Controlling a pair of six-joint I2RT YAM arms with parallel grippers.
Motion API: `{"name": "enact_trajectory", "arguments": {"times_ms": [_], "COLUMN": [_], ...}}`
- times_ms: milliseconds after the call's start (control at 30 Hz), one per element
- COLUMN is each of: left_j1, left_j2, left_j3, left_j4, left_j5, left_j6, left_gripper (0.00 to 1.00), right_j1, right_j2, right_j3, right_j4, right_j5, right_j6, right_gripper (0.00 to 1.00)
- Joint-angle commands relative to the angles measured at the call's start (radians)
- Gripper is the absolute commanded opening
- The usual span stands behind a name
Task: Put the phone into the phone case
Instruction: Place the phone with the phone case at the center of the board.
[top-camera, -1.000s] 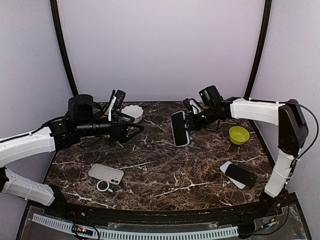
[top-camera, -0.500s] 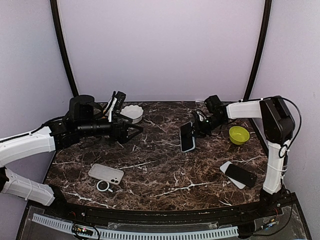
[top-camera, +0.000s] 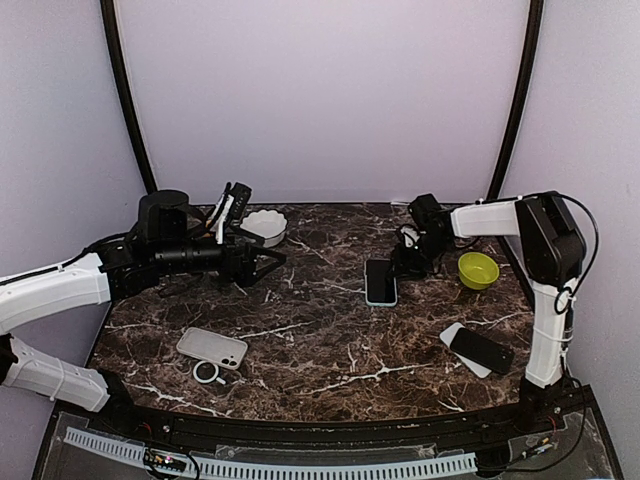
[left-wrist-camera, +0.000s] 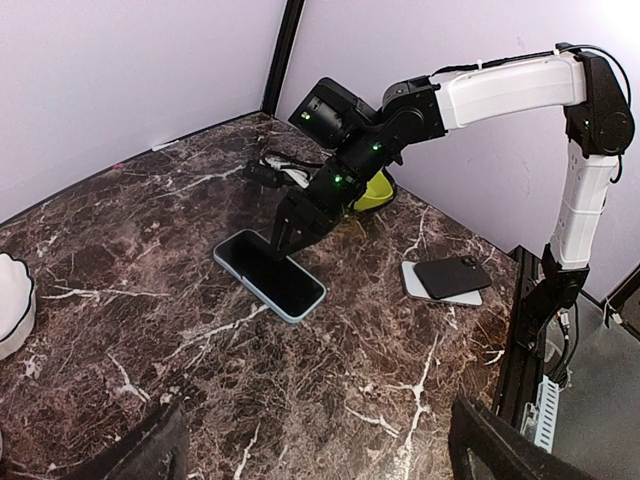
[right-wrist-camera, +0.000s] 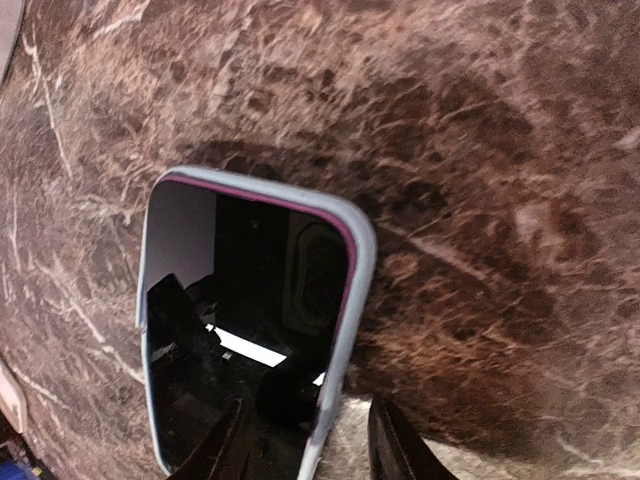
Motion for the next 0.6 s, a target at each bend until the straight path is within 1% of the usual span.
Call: {"name": "enact_trajectory", "arguments": {"times_ms": [0, 100, 200, 333, 433, 567], "left_j1": [-0.001, -0.002, -0.002, -0.002, -0.002, -0.001], "left_j2": [-0.030, -0.031, -0.030, -0.031, -0.027, -0.019], "left_j3": [0.022, 0.022, 0.022, 0.022, 0.022, 0.025], "left_j4": [-0.004, -0.004, -0.006, -0.007, -0.008, -0.014], "left_j5": [0.006, 0.008, 0.003, 0.001, 0.002, -0.001], "left_j6": [0.009, 0.009, 0.012, 0.015, 0.015, 0.013], "left_gripper": [0.92, 0.92, 0.92, 0.92, 0.92, 0.92], "right_j1": [0.024, 0.054, 0.114, 0.191, 0.238, 0.291], "right_j2": [-0.040, -0.049, -0.076, -0.127, -0.161, -0.174], "right_j3": [-0.002, 0.039, 0.077, 0.068, 0.028, -0.025], "right_j4": [-0.038, -0.105, -0.182, -0.266, -0.306, -0.329], "right_j5": [0.171, 0.273, 0.409, 0.550, 0.568, 0.528], "right_j6": [-0.004, -0.013, -0.023, -0.010, 0.014, 0.044], "right_gripper": [0.43, 0.45, 0.46, 0.47, 0.47, 0.46]}}
